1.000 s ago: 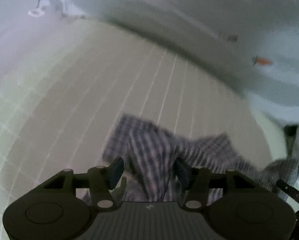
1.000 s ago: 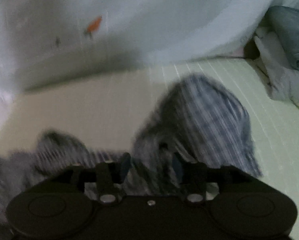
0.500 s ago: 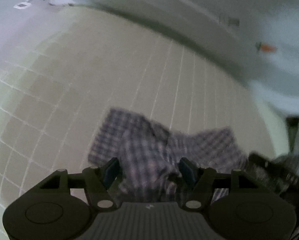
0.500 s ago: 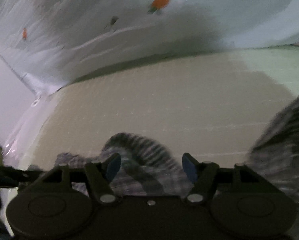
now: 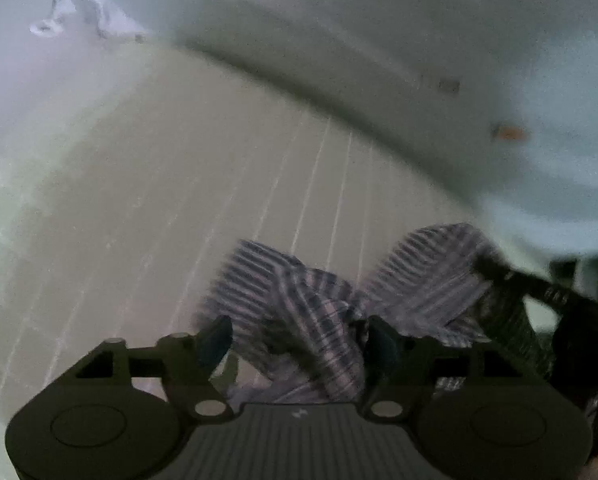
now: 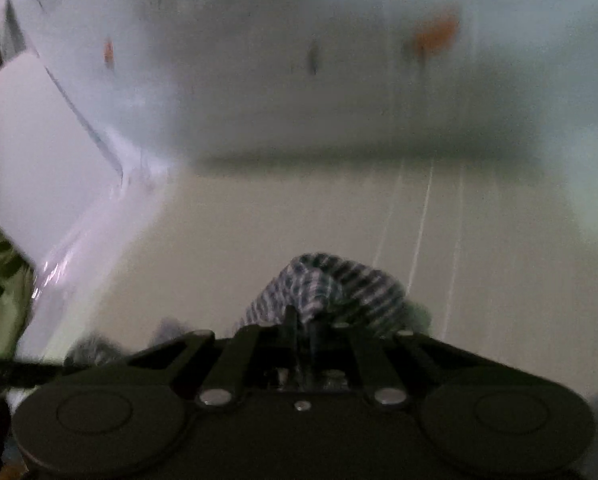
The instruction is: Fold clothes
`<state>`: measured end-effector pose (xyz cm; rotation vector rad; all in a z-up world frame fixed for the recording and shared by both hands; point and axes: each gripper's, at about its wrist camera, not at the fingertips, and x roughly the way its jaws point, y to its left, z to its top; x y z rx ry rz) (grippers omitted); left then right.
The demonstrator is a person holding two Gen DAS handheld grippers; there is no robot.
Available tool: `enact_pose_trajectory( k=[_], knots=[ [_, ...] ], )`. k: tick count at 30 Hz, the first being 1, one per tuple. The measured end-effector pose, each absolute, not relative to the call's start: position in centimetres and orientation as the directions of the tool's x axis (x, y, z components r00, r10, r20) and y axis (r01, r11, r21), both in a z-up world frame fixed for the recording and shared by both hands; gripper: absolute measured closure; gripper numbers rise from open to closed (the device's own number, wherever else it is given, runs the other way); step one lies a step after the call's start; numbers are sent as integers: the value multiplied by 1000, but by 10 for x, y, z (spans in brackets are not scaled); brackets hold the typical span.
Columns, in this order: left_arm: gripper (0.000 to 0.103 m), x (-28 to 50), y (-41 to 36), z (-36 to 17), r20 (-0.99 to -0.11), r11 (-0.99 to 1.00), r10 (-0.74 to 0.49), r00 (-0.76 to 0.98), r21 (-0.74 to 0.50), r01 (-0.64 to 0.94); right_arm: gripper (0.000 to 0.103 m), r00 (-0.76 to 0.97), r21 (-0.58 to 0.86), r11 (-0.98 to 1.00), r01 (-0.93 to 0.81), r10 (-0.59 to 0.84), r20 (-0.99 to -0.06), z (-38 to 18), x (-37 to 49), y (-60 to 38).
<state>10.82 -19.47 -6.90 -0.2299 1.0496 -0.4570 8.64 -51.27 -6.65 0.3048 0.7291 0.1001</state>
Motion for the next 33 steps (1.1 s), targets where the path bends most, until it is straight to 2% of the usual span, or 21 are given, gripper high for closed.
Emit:
enact_pose_trajectory(
  k=[3,6,8,9,11,14,16,24,27,33],
  knots=[
    [27,116,-187,-60,-754,895,-445,483,-389,218,98,849,175,983,47,53,-526,-25,103,-536],
    [27,125,-182,-66,-770,915,-402,495,-363,178,95,892,126,982,144,-74,-445,-10,111,-568],
    [27,131,-183,-79,-802,928,-372,468,-338,159,64,838,5,964,265,-227,-496,-26,118,-576],
    [27,135,-183,-85,-816,934,-358,453,-326,149,42,802,-58,945,321,-304,-515,-34,121,-580],
    [27,140,-184,-97,-844,944,-329,424,-301,133,45,729,-122,920,373,-372,-574,-55,114,-586],
    [27,138,-191,-110,-864,946,-325,385,-292,144,37,708,-25,902,432,-356,-610,-71,75,-596],
    [27,137,-193,-116,-873,945,-326,363,-292,148,30,685,-33,877,480,-398,-610,-77,42,-597],
    [27,115,-202,-115,-886,948,-311,343,-262,182,20,607,52,740,671,-507,-611,-78,-88,-594],
    [26,101,-204,-109,-886,946,-309,345,-250,204,19,563,77,673,736,-545,-621,-83,-134,-600],
    [26,64,-210,-95,-889,943,-297,349,-216,252,20,549,71,691,719,-503,-668,-108,-145,-614]
  ],
)
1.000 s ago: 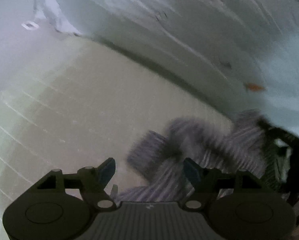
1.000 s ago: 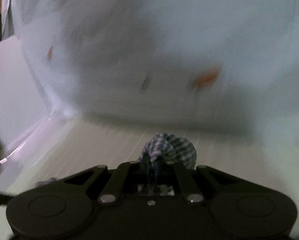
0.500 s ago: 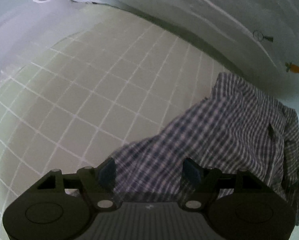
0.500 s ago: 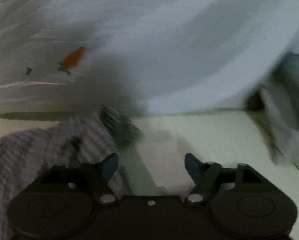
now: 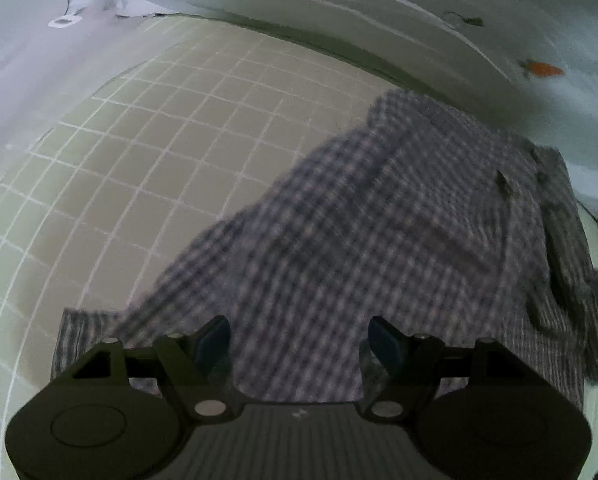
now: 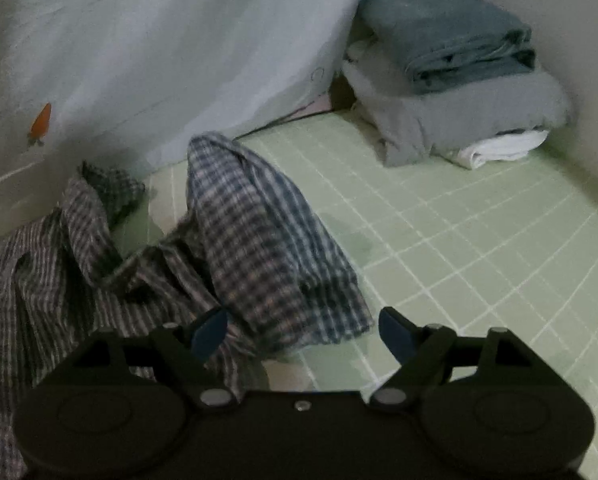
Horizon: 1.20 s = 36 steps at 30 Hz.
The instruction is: Fold clothes
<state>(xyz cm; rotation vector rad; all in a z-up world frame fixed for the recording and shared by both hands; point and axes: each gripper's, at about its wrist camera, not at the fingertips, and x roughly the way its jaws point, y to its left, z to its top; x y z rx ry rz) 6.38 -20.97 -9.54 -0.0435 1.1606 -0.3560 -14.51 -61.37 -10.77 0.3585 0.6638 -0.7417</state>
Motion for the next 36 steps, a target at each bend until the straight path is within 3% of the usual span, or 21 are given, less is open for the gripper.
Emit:
enact_pose_trajectory(
  k=[2,5,7,10,13,17,18,19,21,24,31,34,36],
  knots=[
    [26,50,-210,-91,-890,945,-289,352,-206,255,24,544,70,698,713,-488,-683,-116,-148,-618],
    [26,31,-208,-87,-892,949,-278,356,-199,243,43,553,68,710,701,-481,-680,-116,-149,-631],
    [26,21,-207,-86,-896,954,-265,357,-189,233,95,566,62,710,702,-503,-653,-106,-154,-643],
    [26,6,-206,-85,-897,961,-246,368,-178,211,98,584,52,709,703,-534,-611,-90,-162,-662],
    [26,-9,-200,-82,-894,967,-235,382,-178,180,99,601,43,708,705,-563,-567,-73,-170,-681],
    [26,-24,-186,-83,-894,977,-208,396,-172,125,96,469,-79,579,812,-727,-502,-62,-187,-711],
    [26,-28,-181,-84,-895,979,-200,399,-170,109,88,418,-142,554,820,-750,-512,-67,-186,-713],
    [26,-30,-175,-85,-896,981,-192,401,-171,88,62,366,-205,528,824,-773,-519,-72,-186,-715],
    [26,-33,-165,-87,-896,983,-180,407,-174,53,40,355,-189,526,829,-757,-548,-79,-192,-708],
    [26,-33,-152,-89,-896,984,-165,413,-178,6,29,439,-26,582,813,-641,-630,-91,-206,-682],
    [26,-25,-154,-92,-901,990,-135,413,-142,14,26,502,116,690,714,-389,-773,-130,-195,-586],
    [26,-16,-152,-94,-901,990,-141,411,-132,49,23,522,189,681,708,-324,-789,-134,-195,-555],
    [26,-10,-150,-96,-903,990,-140,405,-125,63,23,509,157,700,697,-328,-796,-134,-196,-538]
  ],
)
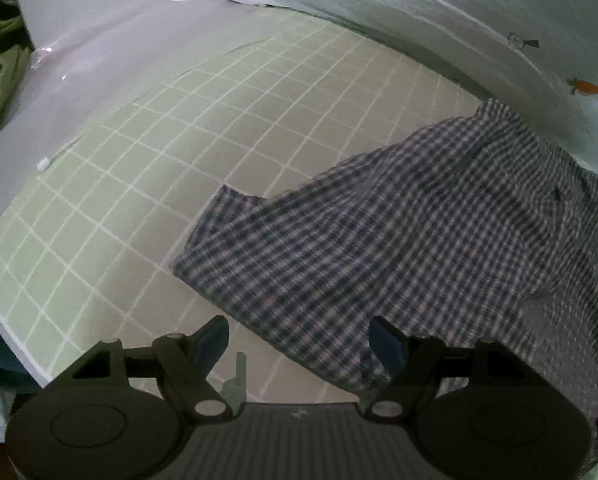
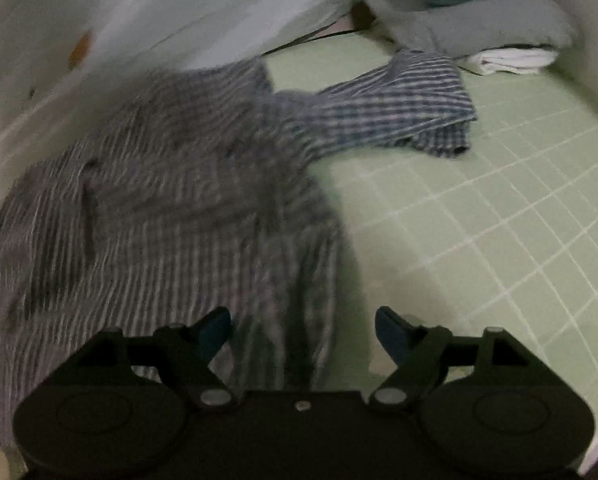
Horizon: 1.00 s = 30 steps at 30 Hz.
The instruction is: Fold clothes
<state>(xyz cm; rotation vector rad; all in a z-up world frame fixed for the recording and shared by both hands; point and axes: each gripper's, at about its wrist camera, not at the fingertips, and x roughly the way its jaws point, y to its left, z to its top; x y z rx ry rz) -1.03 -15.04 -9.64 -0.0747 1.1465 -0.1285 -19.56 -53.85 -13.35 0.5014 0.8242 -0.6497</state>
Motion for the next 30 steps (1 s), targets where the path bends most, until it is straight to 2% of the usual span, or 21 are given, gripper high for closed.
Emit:
enact_pose_trajectory(
  k=[10,19,21,22,23,24,25,26,27,30],
  knots=[
    [26,23,-137,-117,-912,970,-149,382,-60,237,21,445,106,657,746,-375,-813,-131,-218,-478],
    [26,45,-135,-131,-911,917,-221,348,-73,392,21,411,87,673,734,-339,-846,-144,-215,-433],
    [27,48,-136,-133,-912,906,-242,331,-90,413,24,420,80,692,718,-338,-842,-145,-211,-429],
    [29,48,-136,-133,-910,898,-257,326,-99,429,33,425,75,699,711,-343,-838,-144,-209,-427],
    [41,48,-136,-133,-908,889,-271,320,-109,446,41,430,69,706,705,-348,-833,-143,-207,-426],
    [49,47,-137,-133,-905,879,-288,314,-119,462,65,432,54,718,694,-355,-829,-142,-205,-424],
    [69,46,-137,-134,-906,874,-294,304,-126,470,90,433,38,732,680,-359,-827,-141,-203,-423],
    [97,45,-138,-135,-907,869,-300,297,-130,478,97,434,36,739,673,-355,-828,-140,-202,-424],
    [102,43,-139,-134,-906,866,-294,305,-118,485,97,443,51,736,675,-349,-826,-139,-204,-427],
    [103,34,-136,-127,-899,871,-283,335,-95,482,99,444,11,751,660,-378,-813,-132,-215,-434]
  ],
)
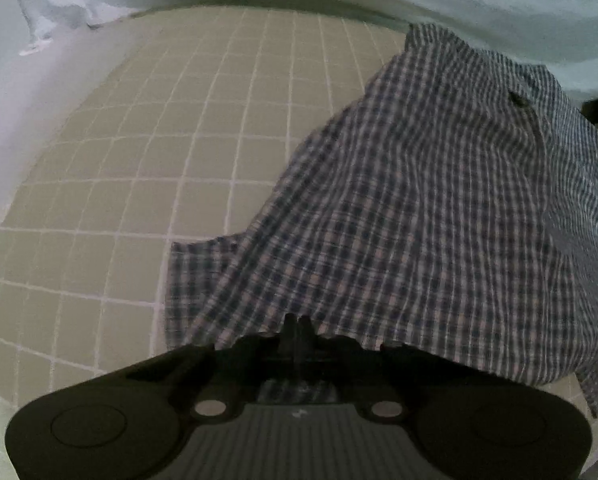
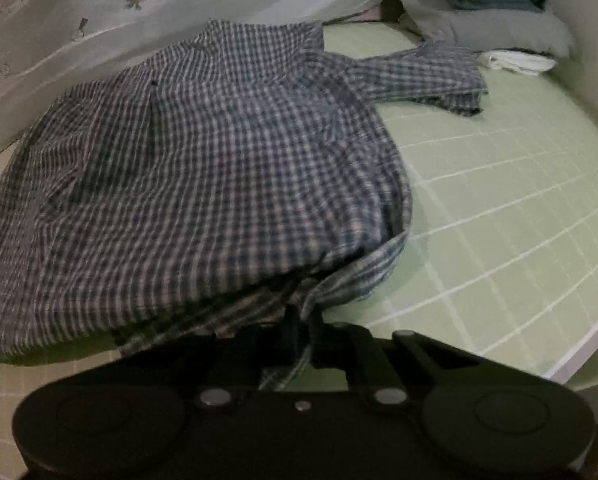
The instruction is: Fold clothes
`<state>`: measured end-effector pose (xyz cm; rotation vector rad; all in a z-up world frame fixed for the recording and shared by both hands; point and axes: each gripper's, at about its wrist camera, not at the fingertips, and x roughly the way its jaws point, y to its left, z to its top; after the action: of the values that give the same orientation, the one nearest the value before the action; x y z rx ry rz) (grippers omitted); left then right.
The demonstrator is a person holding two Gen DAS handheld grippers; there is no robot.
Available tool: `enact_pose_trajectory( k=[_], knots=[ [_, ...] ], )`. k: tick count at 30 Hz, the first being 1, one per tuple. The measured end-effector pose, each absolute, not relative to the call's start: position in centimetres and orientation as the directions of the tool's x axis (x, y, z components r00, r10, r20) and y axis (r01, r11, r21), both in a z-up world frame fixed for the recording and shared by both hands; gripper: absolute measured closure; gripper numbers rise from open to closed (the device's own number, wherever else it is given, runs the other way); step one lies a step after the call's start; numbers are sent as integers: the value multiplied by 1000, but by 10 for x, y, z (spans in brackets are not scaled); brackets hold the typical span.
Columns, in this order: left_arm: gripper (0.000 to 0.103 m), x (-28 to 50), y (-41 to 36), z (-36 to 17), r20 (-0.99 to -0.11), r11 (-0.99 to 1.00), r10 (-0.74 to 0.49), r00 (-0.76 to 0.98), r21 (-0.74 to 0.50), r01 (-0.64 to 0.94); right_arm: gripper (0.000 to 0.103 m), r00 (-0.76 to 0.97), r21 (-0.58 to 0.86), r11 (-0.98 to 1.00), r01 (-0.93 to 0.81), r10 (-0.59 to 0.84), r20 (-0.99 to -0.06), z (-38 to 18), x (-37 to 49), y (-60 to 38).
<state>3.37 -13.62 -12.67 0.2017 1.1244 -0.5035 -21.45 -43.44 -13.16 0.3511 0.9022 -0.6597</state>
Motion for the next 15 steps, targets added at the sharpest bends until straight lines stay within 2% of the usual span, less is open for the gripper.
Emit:
enact_pose_trajectory(
  k=[3,7,10,12,13,14,15],
  knots=[
    [103,21,-115,-101,-879,886,-260,401,-52,460,100,418,-113,765,634,-462,-782,-119,-229,-443],
    [103,5,-71,-57,-846,932,-252,471,-80,354,100,356,-167,705,689,-530,-770,-104,-245,-477],
    [102,3,-63,-61,-845,947,-254,471,-118,299,98,296,-196,653,732,-563,-772,-99,-253,-505],
    [101,5,-74,-71,-864,957,-219,453,-100,272,95,254,-216,617,757,-582,-772,-96,-258,-523],
    [95,4,-80,-72,-865,956,-226,447,-108,274,89,251,-235,623,746,-590,-768,-98,-251,-522],
    [81,3,-86,-74,-866,954,-234,442,-116,277,79,249,-254,631,733,-597,-763,-99,-242,-520],
    [73,3,-93,-75,-867,952,-242,436,-125,279,51,264,-244,634,734,-598,-757,-97,-236,-520]
  ],
)
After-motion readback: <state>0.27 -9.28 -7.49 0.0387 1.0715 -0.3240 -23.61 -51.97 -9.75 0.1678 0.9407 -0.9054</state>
